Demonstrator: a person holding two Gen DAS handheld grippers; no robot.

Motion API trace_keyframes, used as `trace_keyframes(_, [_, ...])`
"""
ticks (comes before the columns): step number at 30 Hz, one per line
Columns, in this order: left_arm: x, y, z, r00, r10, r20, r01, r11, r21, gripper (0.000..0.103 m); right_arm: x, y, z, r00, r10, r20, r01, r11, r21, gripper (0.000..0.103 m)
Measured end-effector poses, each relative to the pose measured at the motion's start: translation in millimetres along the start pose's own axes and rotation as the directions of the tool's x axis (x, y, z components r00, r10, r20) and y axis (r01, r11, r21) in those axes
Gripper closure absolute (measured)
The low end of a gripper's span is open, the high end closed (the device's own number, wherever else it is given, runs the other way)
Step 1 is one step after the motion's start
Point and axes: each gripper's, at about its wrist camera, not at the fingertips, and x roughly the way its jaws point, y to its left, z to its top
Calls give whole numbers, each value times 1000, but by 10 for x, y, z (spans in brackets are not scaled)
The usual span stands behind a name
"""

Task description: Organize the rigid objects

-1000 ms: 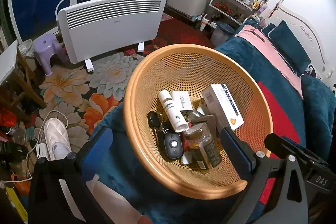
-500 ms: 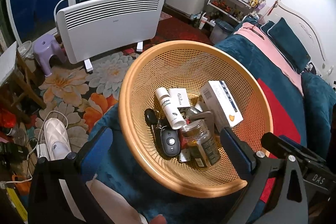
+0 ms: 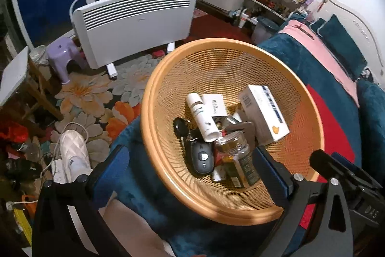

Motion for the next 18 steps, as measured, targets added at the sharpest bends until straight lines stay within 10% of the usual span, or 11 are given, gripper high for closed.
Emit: trace_keyframes(18, [79, -242, -80, 1000, 5, -31, -3, 998, 62, 1, -82, -180, -68, 999, -37, 18, 37, 999, 0, 0])
